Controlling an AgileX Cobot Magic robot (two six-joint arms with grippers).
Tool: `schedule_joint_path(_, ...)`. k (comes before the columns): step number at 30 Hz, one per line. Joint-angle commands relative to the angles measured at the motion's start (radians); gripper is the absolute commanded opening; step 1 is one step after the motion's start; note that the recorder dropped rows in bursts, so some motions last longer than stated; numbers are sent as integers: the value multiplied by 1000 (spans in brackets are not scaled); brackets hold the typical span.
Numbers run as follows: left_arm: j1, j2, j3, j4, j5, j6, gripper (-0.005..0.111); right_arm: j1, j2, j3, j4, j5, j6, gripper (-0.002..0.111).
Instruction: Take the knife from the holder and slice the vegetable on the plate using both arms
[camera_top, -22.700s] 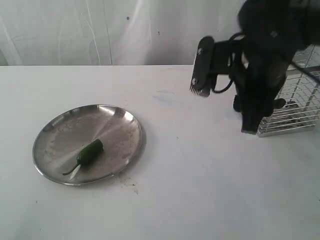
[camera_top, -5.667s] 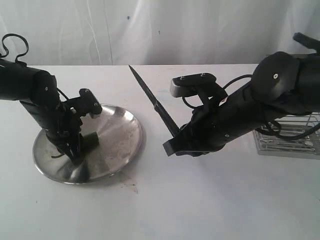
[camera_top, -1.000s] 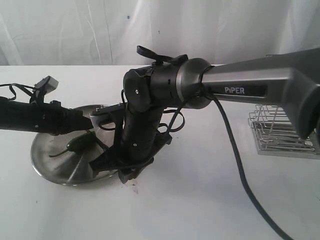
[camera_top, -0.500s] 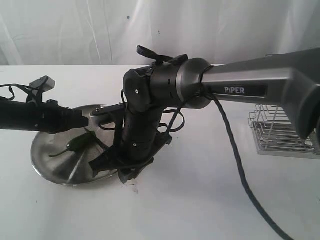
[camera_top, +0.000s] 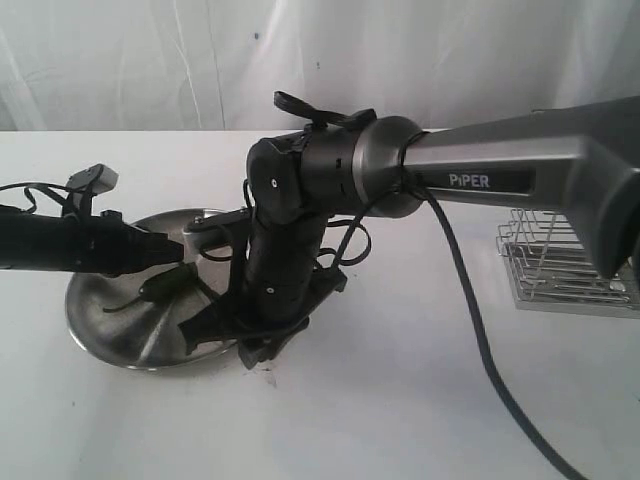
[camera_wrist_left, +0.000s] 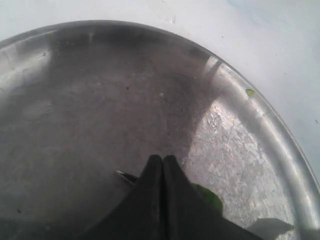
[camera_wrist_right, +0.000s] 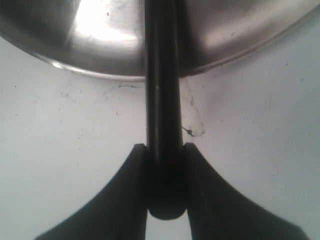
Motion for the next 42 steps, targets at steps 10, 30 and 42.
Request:
schedule_joint_path(10,-6,30,17,239,-26,-161,0,1,22,0,-27,149,-39,0)
schedule_joint_path(30,-28,-86,17,-53,105,21,0,1,24,0,-25,135,-35,0)
schedule_joint_path(42,-85,-10,17,-50,-35,93,0,1,24,0,-23,126,-32,0)
